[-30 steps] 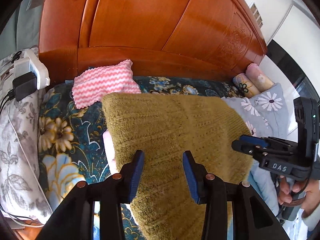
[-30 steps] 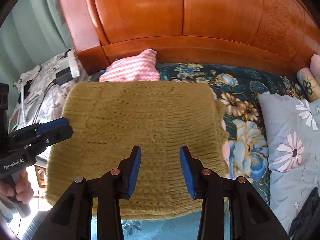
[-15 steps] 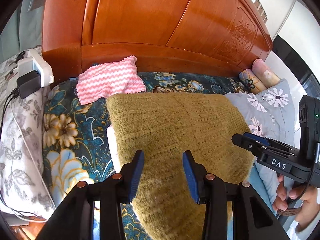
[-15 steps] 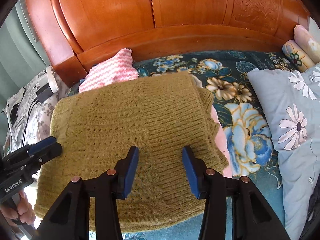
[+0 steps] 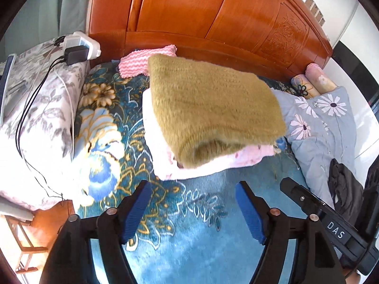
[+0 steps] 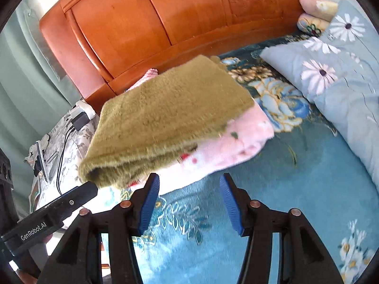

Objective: Fold clothes

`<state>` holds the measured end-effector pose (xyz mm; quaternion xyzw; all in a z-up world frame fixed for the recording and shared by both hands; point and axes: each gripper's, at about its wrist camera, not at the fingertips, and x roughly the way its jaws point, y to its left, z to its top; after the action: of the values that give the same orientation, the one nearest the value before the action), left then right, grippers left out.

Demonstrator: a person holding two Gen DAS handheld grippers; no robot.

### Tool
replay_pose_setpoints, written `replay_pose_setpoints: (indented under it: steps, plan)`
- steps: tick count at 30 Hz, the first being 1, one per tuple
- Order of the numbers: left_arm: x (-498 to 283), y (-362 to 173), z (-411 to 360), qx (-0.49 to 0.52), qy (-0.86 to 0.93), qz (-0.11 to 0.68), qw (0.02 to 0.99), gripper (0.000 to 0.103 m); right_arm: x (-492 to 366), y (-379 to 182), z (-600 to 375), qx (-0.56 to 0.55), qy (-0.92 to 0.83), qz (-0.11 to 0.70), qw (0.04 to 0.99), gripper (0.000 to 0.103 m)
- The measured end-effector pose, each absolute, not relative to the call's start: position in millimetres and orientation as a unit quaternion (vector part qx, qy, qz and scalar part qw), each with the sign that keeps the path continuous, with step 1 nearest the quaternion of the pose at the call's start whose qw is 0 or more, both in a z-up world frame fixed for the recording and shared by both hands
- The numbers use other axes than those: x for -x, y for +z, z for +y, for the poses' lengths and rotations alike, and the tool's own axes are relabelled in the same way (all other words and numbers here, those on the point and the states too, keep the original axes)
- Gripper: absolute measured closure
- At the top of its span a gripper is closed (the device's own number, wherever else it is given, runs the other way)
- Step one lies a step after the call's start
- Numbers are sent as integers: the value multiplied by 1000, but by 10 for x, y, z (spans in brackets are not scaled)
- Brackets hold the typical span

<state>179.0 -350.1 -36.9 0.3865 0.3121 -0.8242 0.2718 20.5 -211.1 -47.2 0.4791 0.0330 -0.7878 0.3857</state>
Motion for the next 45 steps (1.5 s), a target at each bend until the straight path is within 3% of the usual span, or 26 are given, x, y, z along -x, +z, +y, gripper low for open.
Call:
replay_pose_setpoints:
  steps: [3, 5, 8, 21, 45]
  plan:
    - [-1925, -435, -3259, -379, -819, 328, 279, 9, -351, -469, -1878, -479, -795, 42, 369, 38]
    - [-1965, -413, -3133, -375, -821, 326, 281, 0, -450, -444, -1745, -472, -803, 53, 360, 23]
    - [-1964, -289, -2987, -373, -833, 295, 283, 0, -566, -356, -1601, -448, -816, 71, 358, 12]
    - [-2046, 132, -2678, -348, -853, 222, 321, 0, -840, 44, -1272, -362, -870, 75, 326, 12]
    - [-2062, 94, -2563, -367, -844, 196, 340, 0, -906, -82, -1099, -405, -861, 74, 298, 12]
